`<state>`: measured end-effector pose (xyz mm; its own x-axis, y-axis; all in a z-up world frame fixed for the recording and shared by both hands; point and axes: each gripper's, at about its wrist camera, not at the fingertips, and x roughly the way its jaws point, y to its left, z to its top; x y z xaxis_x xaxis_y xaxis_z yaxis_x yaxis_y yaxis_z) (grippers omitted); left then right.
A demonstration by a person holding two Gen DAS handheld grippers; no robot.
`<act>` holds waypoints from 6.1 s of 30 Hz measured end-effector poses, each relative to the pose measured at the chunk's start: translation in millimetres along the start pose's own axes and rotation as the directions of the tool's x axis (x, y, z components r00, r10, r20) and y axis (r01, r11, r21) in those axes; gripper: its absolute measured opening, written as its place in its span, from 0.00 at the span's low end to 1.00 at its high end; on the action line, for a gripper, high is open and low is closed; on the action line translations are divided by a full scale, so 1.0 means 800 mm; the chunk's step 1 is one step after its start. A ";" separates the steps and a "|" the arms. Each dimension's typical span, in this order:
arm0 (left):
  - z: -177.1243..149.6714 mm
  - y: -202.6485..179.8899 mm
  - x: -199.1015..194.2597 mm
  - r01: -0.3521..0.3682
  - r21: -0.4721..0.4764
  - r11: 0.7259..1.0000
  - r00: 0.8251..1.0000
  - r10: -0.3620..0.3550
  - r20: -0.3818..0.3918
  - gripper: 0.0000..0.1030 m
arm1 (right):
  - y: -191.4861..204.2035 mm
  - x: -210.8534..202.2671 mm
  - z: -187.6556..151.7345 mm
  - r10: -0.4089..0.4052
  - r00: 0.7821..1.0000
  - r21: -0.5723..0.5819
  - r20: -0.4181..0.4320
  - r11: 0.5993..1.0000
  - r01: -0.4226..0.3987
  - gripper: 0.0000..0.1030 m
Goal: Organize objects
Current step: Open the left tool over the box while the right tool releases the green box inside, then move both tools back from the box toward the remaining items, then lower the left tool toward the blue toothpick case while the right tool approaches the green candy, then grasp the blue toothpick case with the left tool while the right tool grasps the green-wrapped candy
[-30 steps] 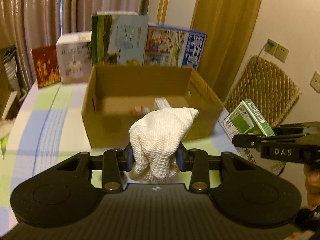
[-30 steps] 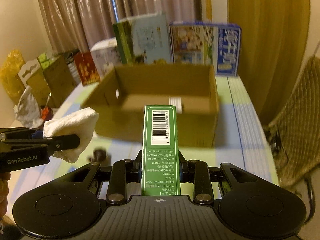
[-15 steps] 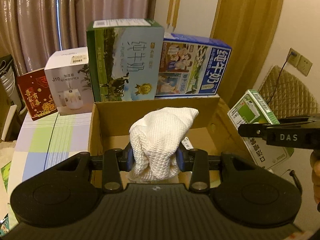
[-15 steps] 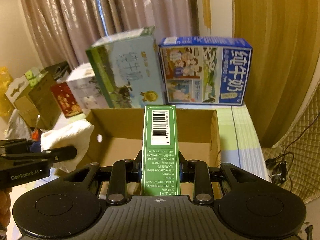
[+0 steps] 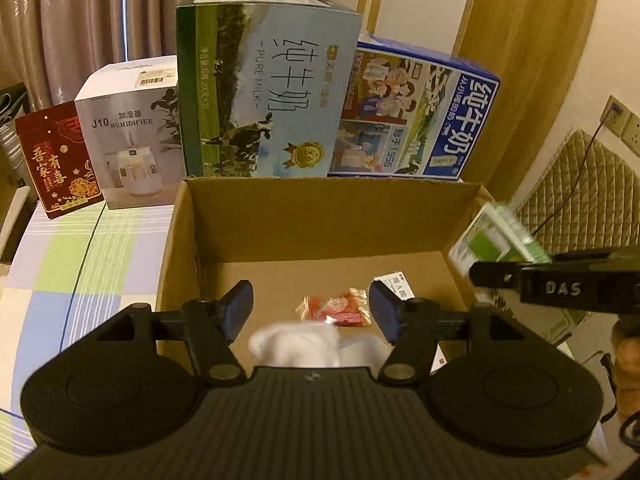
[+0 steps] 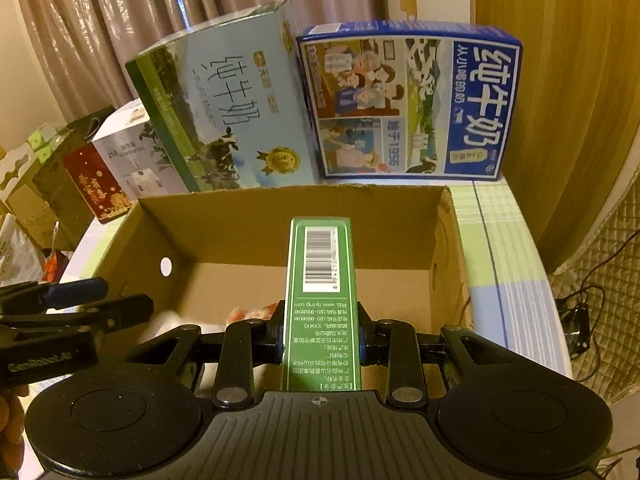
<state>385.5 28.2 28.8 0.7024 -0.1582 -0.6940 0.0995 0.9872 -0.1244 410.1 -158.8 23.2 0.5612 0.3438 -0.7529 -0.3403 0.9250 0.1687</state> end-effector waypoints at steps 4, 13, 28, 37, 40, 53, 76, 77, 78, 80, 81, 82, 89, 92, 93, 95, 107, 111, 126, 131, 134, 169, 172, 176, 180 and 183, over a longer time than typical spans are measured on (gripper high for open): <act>0.000 0.003 -0.008 -0.002 0.002 1.000 1.000 0.002 0.010 0.58 | -0.001 0.003 0.000 0.040 0.998 -0.010 0.040 0.999 -0.040 0.33; -0.012 0.004 -0.042 0.009 0.006 1.000 0.999 -0.009 0.032 0.60 | -0.009 -0.039 -0.004 0.020 0.993 -0.004 0.119 1.000 -0.020 0.62; -0.086 0.006 -0.166 -0.013 -0.036 0.999 0.997 0.015 0.074 0.70 | 0.026 -0.170 -0.119 0.033 0.987 -0.024 0.158 0.999 -0.029 0.92; -0.158 0.014 -0.237 -0.069 -0.077 0.995 0.994 0.075 0.078 0.82 | 0.050 -0.220 -0.206 0.059 0.990 -0.004 0.132 0.998 -0.059 0.98; -0.184 0.015 -0.256 -0.093 -0.086 0.992 0.992 0.100 0.083 0.88 | 0.055 -0.233 -0.233 0.051 0.990 0.014 0.134 0.998 -0.054 0.98; -0.267 0.004 -0.307 -0.211 -0.052 0.976 0.975 0.213 0.054 0.99 | 0.078 -0.261 -0.324 0.045 0.992 0.040 0.121 0.998 -0.050 0.98; -0.311 -0.012 -0.314 -0.198 -0.048 0.979 0.980 0.198 -0.001 0.99 | 0.080 -0.264 -0.358 0.041 0.996 0.035 0.085 0.998 -0.044 0.98; -0.311 -0.012 -0.314 -0.197 -0.048 0.979 0.980 0.197 -0.002 0.99 | 0.081 -0.263 -0.358 0.041 0.996 0.036 0.084 0.998 -0.044 0.98; -0.311 -0.012 -0.313 -0.196 -0.048 0.979 0.981 0.196 -0.003 0.99 | 0.080 -0.263 -0.359 0.040 0.996 0.036 0.083 0.998 -0.043 0.98; -0.311 -0.012 -0.312 -0.196 -0.047 0.979 0.981 0.196 -0.005 0.99 | 0.080 -0.261 -0.358 0.039 0.996 0.036 0.080 0.998 -0.042 0.98; -0.311 -0.012 -0.312 -0.195 -0.049 0.979 0.981 0.195 -0.006 0.99 | 0.080 -0.261 -0.359 0.038 0.996 0.036 0.079 0.999 -0.041 0.98; -0.312 -0.012 -0.312 -0.193 -0.050 0.980 0.981 0.193 -0.007 0.99 | 0.080 -0.260 -0.359 0.038 0.996 0.036 0.078 0.999 -0.041 0.98; -0.314 -0.011 -0.308 -0.186 -0.052 0.981 0.983 0.185 -0.016 0.99 | 0.080 -0.257 -0.361 0.035 0.997 0.040 0.069 0.998 -0.038 0.98; -0.315 -0.010 -0.306 -0.184 -0.053 0.982 0.983 0.183 -0.019 0.99 | 0.079 -0.255 -0.363 0.033 0.997 0.040 0.064 0.999 -0.036 0.98; -0.315 -0.010 -0.305 -0.182 -0.055 0.982 0.983 0.181 -0.019 0.99 | 0.079 -0.254 -0.363 0.032 0.998 0.040 0.062 0.999 -0.035 0.98; -0.315 -0.008 -0.304 -0.180 -0.059 0.982 0.984 0.179 -0.024 0.99 | 0.079 -0.252 -0.363 0.031 0.998 0.042 0.058 0.999 -0.033 0.98; -0.314 -0.004 -0.288 -0.172 -0.069 0.983 0.985 0.170 -0.041 0.99 | 0.080 -0.237 -0.364 0.027 0.999 0.041 0.035 0.999 -0.029 0.98; -0.313 -0.001 -0.283 -0.172 -0.074 0.982 0.985 0.168 -0.047 0.99 | 0.081 -0.231 -0.364 0.027 0.999 0.038 0.027 0.999 -0.028 0.98; -0.311 0.009 -0.264 -0.168 -0.066 0.984 0.984 0.164 -0.065 0.99 | 0.088 -0.204 -0.357 0.020 1.000 0.005 0.007 1.000 -0.020 0.98; -0.304 0.017 -0.251 -0.175 -0.047 0.983 0.982 0.172 -0.073 0.99 | 0.096 -0.190 -0.347 0.024 1.000 -0.039 0.010 0.999 -0.024 0.98; -0.301 0.022 -0.240 -0.178 -0.032 0.983 0.981 0.175 -0.082 0.98 | 0.102 -0.177 -0.342 0.025 1.000 -0.072 0.011 0.997 -0.024 0.98; -0.292 0.055 -0.103 -0.103 0.082 0.991 0.985 0.113 -0.131 0.71 | 0.154 -0.004 -0.318 0.096 0.995 -0.343 -0.014 0.935 -0.095 0.37; -0.295 0.054 -0.101 -0.102 0.086 0.991 0.985 0.113 -0.132 0.69 | 0.156 -0.001 -0.319 0.092 0.996 -0.346 -0.017 0.934 -0.092 0.34; -0.298 0.056 -0.098 -0.094 0.076 0.993 0.985 0.103 -0.137 0.65 | 0.157 0.000 -0.319 0.093 0.996 -0.359 -0.009 0.929 -0.090 0.31; -0.301 0.056 -0.094 -0.090 0.068 0.994 0.983 0.100 -0.152 0.51 | 0.158 0.000 -0.319 0.098 0.995 -0.354 -0.012 0.930 -0.096 0.27; -0.302 0.057 -0.095 -0.092 0.065 0.994 0.984 0.101 -0.150 0.51 | 0.158 0.001 -0.319 0.096 0.995 -0.351 -0.016 0.932 -0.096 0.26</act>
<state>166.5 80.4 -95.7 0.5953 -0.0585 -0.8014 0.0799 0.9967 -0.0134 175.1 -82.7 -117.9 0.5141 0.4287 -0.7429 -0.6354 0.7722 0.0059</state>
